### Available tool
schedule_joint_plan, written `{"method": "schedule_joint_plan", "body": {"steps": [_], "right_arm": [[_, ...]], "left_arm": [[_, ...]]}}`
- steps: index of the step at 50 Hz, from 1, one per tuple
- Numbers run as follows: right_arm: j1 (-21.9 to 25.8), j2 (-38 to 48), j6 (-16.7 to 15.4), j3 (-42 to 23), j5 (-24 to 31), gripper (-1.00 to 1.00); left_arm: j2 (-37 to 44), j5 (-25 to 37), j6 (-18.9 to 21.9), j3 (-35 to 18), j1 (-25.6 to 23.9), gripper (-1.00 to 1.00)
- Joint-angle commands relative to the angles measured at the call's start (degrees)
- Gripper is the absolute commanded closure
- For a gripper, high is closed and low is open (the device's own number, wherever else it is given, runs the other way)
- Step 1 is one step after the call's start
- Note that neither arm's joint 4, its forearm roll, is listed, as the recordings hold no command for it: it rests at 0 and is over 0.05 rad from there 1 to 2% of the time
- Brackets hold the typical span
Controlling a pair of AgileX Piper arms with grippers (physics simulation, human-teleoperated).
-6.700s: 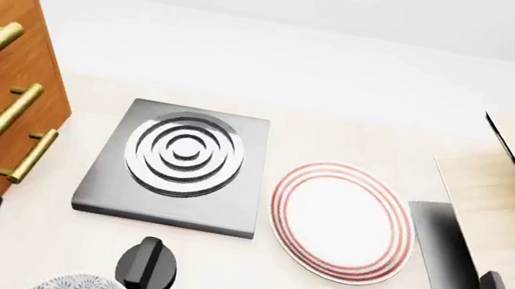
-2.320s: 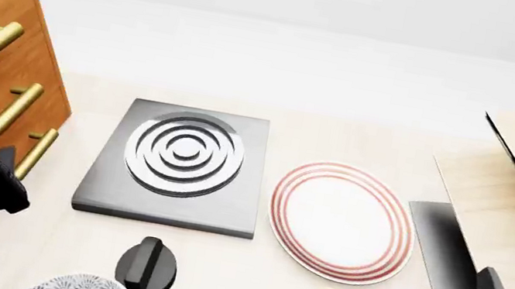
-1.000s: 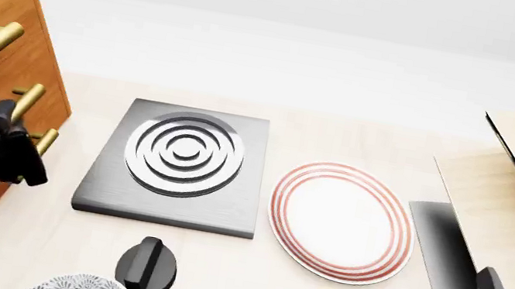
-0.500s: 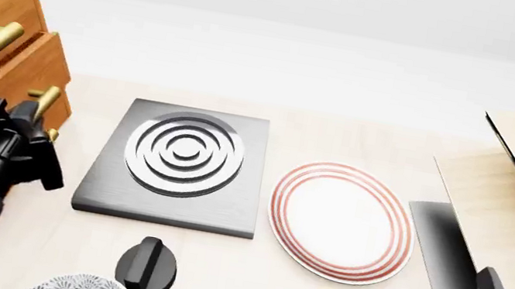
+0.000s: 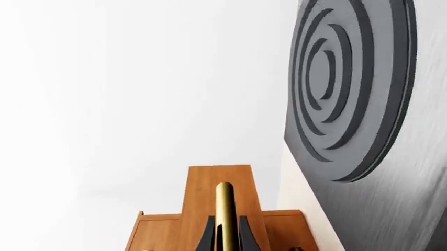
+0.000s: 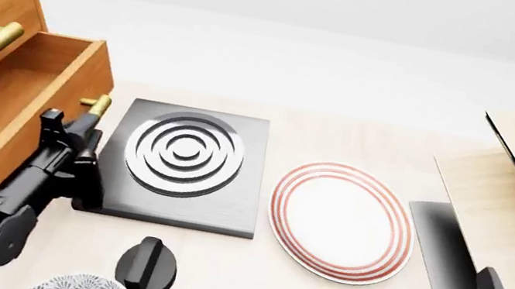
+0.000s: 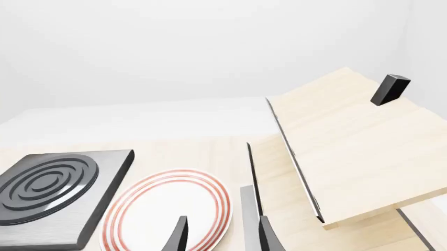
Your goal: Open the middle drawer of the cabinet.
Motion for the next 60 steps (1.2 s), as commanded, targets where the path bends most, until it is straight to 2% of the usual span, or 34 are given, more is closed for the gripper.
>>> {"method": "schedule_joint_plan", "body": {"steps": [1,11,12,13,19,25,42,47,48,50,57,60], "right_arm": [[0.0,0.0,0.0,0.0,0.0,-1.00],[0.0,0.0,0.0,0.0,0.0,-1.00],[0.0,0.0,0.0,0.0,0.0,-1.00],[0.0,0.0,0.0,0.0,0.0,-1.00],[0.0,0.0,0.0,0.0,0.0,-1.00],[0.0,0.0,0.0,0.0,0.0,-1.00],[0.0,0.0,0.0,0.0,0.0,-1.00],[0.0,0.0,0.0,0.0,0.0,-1.00],[0.0,0.0,0.0,0.0,0.0,-1.00],[0.0,0.0,0.0,0.0,0.0,-1.00],[0.0,0.0,0.0,0.0,0.0,-1.00],[0.0,0.0,0.0,0.0,0.0,-1.00]], "left_arm": [[-3.1,-0.9,0.4,3.6,-4.0,1.00],[-4.8,-0.9,-1.2,5.3,-3.4,1.00],[-5.7,-0.9,-2.4,6.2,-3.0,1.00],[-6.8,-0.9,-2.5,6.9,-2.8,-1.00],[-13.1,-0.9,-2.9,12.3,-2.5,-1.00],[-21.7,-0.9,-4.0,20.0,-2.6,-1.00],[-25.6,-0.9,-6.8,20.1,-5.5,-1.00],[-26.8,-0.9,-10.0,20.1,-5.5,-1.00],[-49.7,22.0,-11.0,20.1,-4.0,-1.00],[-95.6,66.2,-13.0,20.1,-4.0,-1.00],[-96.0,64.4,-19.2,20.1,-4.1,-1.00],[-96.0,62.9,-24.1,20.1,-4.3,-1.00]]}}
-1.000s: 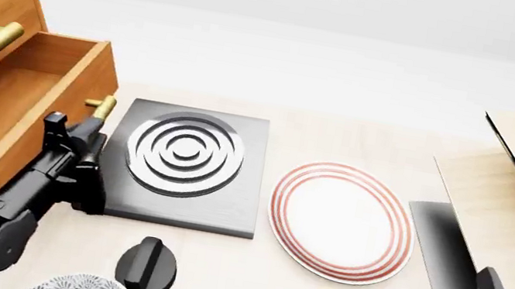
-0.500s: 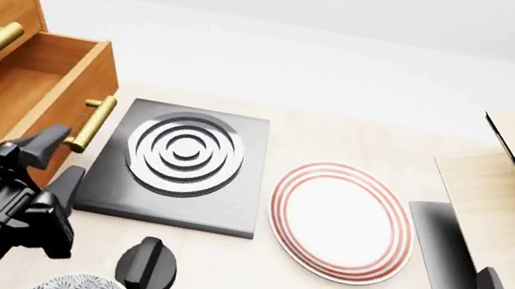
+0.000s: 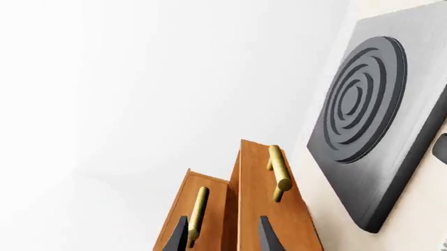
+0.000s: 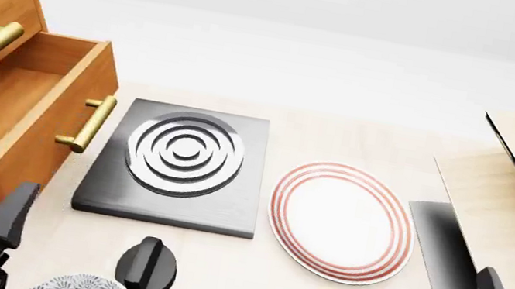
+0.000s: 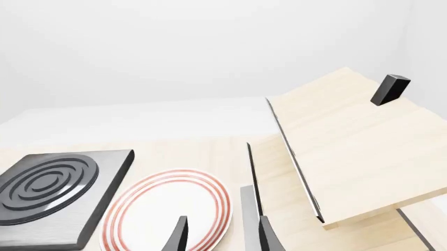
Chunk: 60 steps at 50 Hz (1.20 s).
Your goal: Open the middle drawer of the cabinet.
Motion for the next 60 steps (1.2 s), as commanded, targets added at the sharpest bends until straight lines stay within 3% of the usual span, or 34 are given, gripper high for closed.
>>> {"method": "schedule_joint_plan", "body": {"steps": [1,6,15,18,19,22,25,28,30,32,36,50,60], "right_arm": [[0.0,0.0,0.0,0.0,0.0,-1.00],[0.0,0.0,0.0,0.0,0.0,-1.00],[0.0,0.0,0.0,0.0,0.0,-1.00],[0.0,0.0,0.0,0.0,0.0,-1.00],[0.0,0.0,0.0,0.0,0.0,-1.00],[0.0,0.0,0.0,0.0,0.0,-1.00],[0.0,0.0,0.0,0.0,0.0,-1.00],[0.0,0.0,0.0,0.0,0.0,-1.00],[0.0,0.0,0.0,0.0,0.0,-1.00],[0.0,0.0,0.0,0.0,0.0,-1.00],[0.0,0.0,0.0,0.0,0.0,-1.00],[0.0,0.0,0.0,0.0,0.0,-1.00],[0.0,0.0,0.0,0.0,0.0,-1.00]], "left_arm": [[-24.3,19.9,-10.0,0.3,-0.1,-1.00],[-24.3,19.9,-14.0,-0.5,-0.3,-1.00],[-24.3,34.7,-27.7,-14.7,1.2,-1.00],[-24.3,37.5,-30.1,-16.2,1.1,-1.00],[-24.3,40.5,-33.6,-18.5,1.8,-1.00],[-24.0,45.4,-38.8,-21.7,2.6,-1.00],[-20.9,47.5,-44.9,-25.5,1.5,-1.00],[-18.6,48.9,-48.0,-28.1,1.7,-1.00],[-13.9,50.6,-54.4,-31.1,0.8,-1.00],[-13.9,51.6,-54.5,-32.2,2.0,-1.00],[-10.7,53.5,-59.6,-35.6,2.1,-1.00],[2.6,54.2,-71.7,-42.1,1.4,-1.00],[7.9,53.5,-75.6,-43.0,4.1,-1.00]]}}
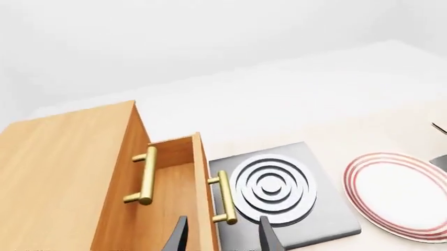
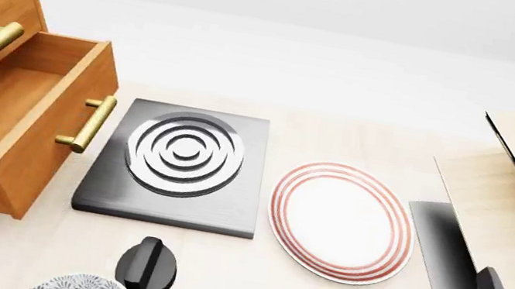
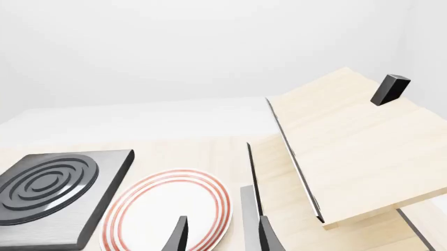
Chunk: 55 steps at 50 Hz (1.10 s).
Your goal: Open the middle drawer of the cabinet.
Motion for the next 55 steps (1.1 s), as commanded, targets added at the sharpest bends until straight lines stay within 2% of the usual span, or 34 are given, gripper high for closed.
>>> {"method": "schedule_joint_plan", "body": {"steps": [1,9,22,39,40,46,55], "right_arm": [[0.0,0.0,0.0,0.0,0.0,-1.00],[0.0,0.0,0.0,0.0,0.0,-1.00],[0.0,0.0,0.0,0.0,0.0,-1.00],[0.0,0.0,0.0,0.0,0.0,-1.00],[0.0,0.0,0.0,0.0,0.0,-1.00],[0.0,0.0,0.0,0.0,0.0,-1.00],[0.0,0.0,0.0,0.0,0.0,-1.00]], "left_arm": [[7.8,0.3,-7.0,-2.9,2.1,-1.00],[10.6,-0.6,-8.8,-3.1,3.4,-1.00],[14.7,-5.0,-6.5,1.4,5.1,-1.00],[18.0,-9.8,-5.9,5.4,6.5,-1.00],[17.6,-10.5,-3.9,6.0,8.1,-1.00],[19.5,-13.2,-4.8,8.2,7.4,-1.00],[22.4,-17.8,-4.0,11.0,7.9,-1.00]]}}
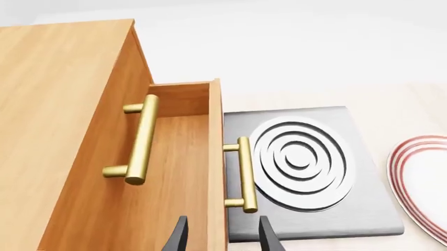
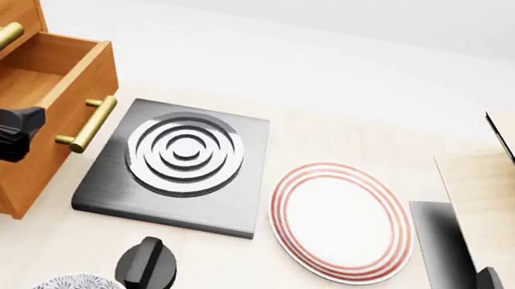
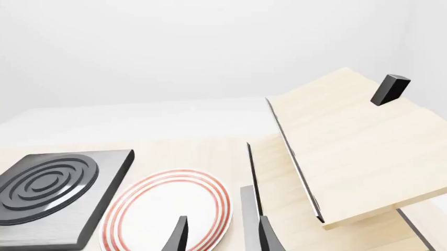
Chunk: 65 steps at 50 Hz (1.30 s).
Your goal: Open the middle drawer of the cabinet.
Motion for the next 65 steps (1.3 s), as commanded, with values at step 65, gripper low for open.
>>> {"method": "schedule_joint_plan", "body": {"steps": [65], "right_arm": [[0.0,0.0,0.0,0.0,0.0,-1.00]], "left_arm": [[6.7,-8.7,-1.0,5.8,-5.2,-1.00]]}}
